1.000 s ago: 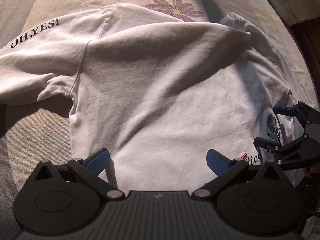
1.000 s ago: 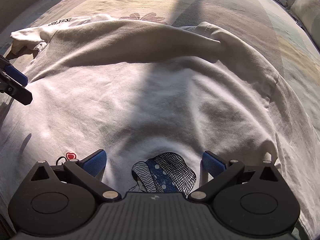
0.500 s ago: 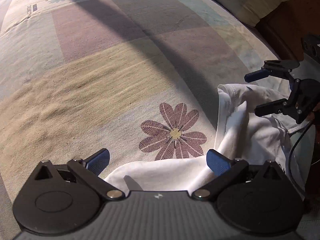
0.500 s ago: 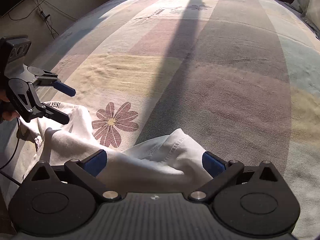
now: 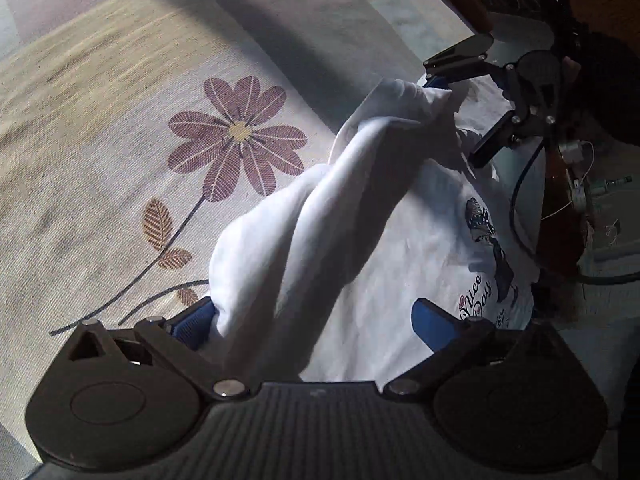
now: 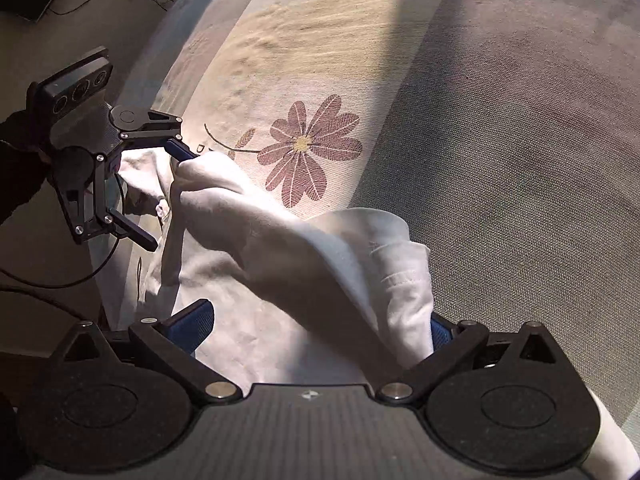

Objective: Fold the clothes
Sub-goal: 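Lift the grasped shirt with the right tool and flip it over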

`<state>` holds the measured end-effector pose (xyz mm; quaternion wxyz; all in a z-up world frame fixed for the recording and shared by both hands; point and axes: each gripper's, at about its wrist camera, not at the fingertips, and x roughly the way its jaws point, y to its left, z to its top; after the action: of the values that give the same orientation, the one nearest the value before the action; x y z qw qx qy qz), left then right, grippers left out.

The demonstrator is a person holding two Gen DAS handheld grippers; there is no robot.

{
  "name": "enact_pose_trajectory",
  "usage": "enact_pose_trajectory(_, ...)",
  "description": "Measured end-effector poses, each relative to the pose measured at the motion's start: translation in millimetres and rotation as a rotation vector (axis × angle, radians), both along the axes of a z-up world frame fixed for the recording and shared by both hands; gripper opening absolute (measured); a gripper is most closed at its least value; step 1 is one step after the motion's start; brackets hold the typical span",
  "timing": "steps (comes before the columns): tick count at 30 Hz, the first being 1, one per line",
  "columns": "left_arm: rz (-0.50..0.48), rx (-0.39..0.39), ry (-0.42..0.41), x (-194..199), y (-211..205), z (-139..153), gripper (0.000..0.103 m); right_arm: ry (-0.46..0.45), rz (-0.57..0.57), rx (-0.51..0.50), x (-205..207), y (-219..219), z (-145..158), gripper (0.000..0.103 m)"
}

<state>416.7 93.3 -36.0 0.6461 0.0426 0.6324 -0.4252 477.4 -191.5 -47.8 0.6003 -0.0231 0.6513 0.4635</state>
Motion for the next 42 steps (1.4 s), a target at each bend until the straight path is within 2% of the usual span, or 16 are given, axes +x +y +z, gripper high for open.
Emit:
enact_pose_trajectory(2, -0.037, 0.002, 0.0, -22, 0, 5, 0.101, 0.007, 0.033, -0.014, -20, -2, 2, 0.103)
enact_pose_trajectory(7, -0.064, 0.075, 0.111, -57, 7, -17, 0.101, 0.024, 0.114, -0.051, -69, -7, 7, 0.103)
enact_pose_trajectory(9, -0.057, 0.078, 0.082, -62, 2, -13, 0.101, -0.009, 0.151, -0.074, -84, -7, 9, 0.103)
enact_pose_trajectory(11, -0.035, 0.043, 0.027, -60, -3, 2, 0.101, -0.06, 0.173, -0.084, -91, -4, 16, 0.103)
enact_pose_trajectory(15, -0.027, -0.025, -0.13, -41, -20, 32, 0.101, -0.13, 0.117, -0.011, -79, 3, 39, 0.103)
enact_pose_trajectory(17, -0.025, -0.038, -0.178, -28, -27, 35, 0.101, -0.167, 0.096, 0.026, -67, 10, 44, 0.103)
enact_pose_trajectory(22, 0.027, -0.013, -0.215, -8, -32, 24, 0.101, -0.222, 0.105, 0.097, -40, 46, 32, 0.102)
enact_pose_trajectory(26, 0.095, 0.022, -0.198, -24, -13, 18, 0.101, -0.225, 0.141, 0.133, -25, 77, 16, 0.09)
enact_pose_trajectory(31, 0.252, 0.011, -0.15, -56, 14, 15, 0.101, -0.168, 0.201, 0.159, -14, 113, -9, 0.087)
enact_pose_trajectory(33, 0.293, 0.005, -0.134, -70, 18, 15, 0.101, -0.144, 0.21, 0.178, -12, 119, -12, 0.081)
enact_pose_trajectory(35, 0.328, -0.004, -0.123, -82, 21, 14, 0.101, -0.122, 0.231, 0.193, -9, 122, -5, 0.055)
enact_pose_trajectory(37, 0.361, -0.023, -0.108, -89, 24, 11, 0.101, -0.113, 0.254, 0.197, -8, 124, 3, 0.051)
enact_pose_trajectory(39, 0.383, -0.037, -0.105, -93, 26, 9, 0.101, -0.141, 0.292, 0.18, -9, 129, 11, 0.039)
enact_pose_trajectory(40, 0.391, -0.039, -0.107, -93, 26, 8, 0.101, -0.166, 0.312, 0.166, -9, 132, 15, 0.027)
enact_pose_trajectory(41, 0.398, -0.041, -0.109, -94, 27, 7, 0.101, -0.192, 0.332, 0.152, -9, 136, 19, 0.021)
enact_pose_trajectory(42, 0.405, -0.045, -0.11, -94, 28, 7, 0.101, -0.217, 0.349, 0.141, -9, 139, 23, 0.02)
